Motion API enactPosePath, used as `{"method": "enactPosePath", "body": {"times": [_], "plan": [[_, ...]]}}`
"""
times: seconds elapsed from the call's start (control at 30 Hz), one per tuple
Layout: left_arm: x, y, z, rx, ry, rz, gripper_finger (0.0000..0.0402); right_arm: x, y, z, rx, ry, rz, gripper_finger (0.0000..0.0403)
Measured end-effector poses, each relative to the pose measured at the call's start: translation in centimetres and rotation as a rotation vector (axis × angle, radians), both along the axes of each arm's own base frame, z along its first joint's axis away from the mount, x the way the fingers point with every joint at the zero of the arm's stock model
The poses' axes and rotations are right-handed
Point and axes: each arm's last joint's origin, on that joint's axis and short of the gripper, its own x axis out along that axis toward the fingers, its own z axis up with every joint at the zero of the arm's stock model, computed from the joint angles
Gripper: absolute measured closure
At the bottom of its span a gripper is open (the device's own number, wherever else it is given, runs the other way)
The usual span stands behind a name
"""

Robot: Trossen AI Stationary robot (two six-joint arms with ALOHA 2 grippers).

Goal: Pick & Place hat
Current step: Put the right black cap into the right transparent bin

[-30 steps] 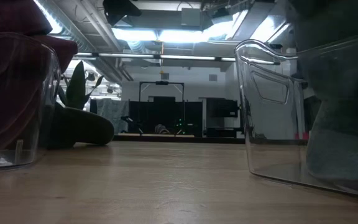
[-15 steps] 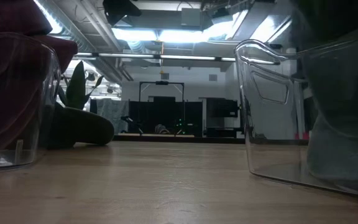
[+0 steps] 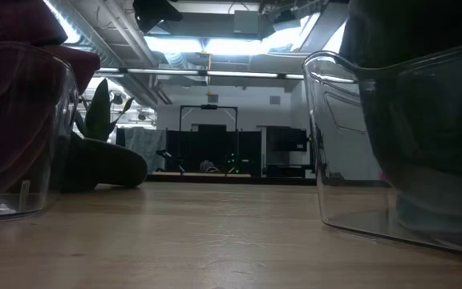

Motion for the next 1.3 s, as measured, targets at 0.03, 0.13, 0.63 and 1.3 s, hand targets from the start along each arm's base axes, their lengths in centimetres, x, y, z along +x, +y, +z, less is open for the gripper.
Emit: {"method": "enactPosePath", "body": {"times": [0.03, 0.13, 0.63, 1.3], "plan": [[0.0, 0.0, 0.0, 0.0, 0.0, 0.0, 0.0229, -0.1, 0.1, 0.0, 0.013, 0.015, 0.004, 0.0398], [0.0, 0.0, 0.0, 0.001, 0.0, 0.0, 0.0229, -0.4, 0.2, -0.2, 0.042, 0.055, 0.006, 0.0398], [0.0, 0.0, 0.0, 0.003, 0.0, 0.0, 0.0229, 0.2, -0.4, -0.5, 0.22, 0.247, -0.008, 0.0398], [0.0, 0.0, 0.0, 0.003, 0.0, 0.0, 0.0229, -2.2, -1.9, -1.1, 0.054, 0.556, 0.018, 0.0383]]}}
